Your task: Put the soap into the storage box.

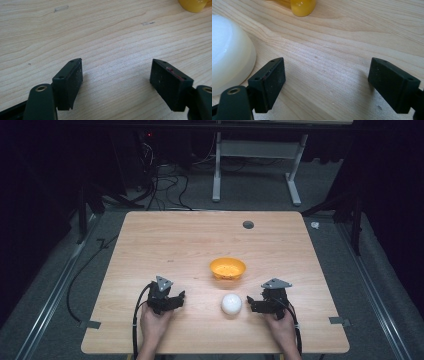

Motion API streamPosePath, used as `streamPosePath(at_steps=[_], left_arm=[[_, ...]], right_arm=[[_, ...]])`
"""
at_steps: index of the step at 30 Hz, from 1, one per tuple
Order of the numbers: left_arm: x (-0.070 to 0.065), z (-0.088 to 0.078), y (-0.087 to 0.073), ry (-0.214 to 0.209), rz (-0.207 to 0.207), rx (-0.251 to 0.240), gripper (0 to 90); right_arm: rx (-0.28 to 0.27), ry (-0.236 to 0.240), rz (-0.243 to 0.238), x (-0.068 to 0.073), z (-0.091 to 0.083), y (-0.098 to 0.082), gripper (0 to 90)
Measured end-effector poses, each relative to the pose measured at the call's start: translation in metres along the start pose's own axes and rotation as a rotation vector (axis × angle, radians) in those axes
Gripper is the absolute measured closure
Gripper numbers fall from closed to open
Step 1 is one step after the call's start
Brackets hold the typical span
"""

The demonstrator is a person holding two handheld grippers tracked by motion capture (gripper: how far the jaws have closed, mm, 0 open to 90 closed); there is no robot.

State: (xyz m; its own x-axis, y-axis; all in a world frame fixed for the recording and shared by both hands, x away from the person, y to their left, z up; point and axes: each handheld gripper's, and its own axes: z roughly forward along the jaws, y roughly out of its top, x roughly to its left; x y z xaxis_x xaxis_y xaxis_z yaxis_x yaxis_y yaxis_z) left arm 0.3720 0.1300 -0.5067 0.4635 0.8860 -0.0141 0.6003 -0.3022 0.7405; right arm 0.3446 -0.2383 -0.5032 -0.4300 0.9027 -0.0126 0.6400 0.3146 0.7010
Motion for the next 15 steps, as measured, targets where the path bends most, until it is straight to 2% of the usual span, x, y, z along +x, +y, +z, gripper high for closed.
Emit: streamPosePath(at_steps=[15], left_arm=[[0.0001, -0.0001, 0.0001, -0.002, -0.002, 0.002, 26.7]], right_arm=[[-0.002, 0.001, -0.001, 0.0003, 0.001, 0.0009, 14.9]])
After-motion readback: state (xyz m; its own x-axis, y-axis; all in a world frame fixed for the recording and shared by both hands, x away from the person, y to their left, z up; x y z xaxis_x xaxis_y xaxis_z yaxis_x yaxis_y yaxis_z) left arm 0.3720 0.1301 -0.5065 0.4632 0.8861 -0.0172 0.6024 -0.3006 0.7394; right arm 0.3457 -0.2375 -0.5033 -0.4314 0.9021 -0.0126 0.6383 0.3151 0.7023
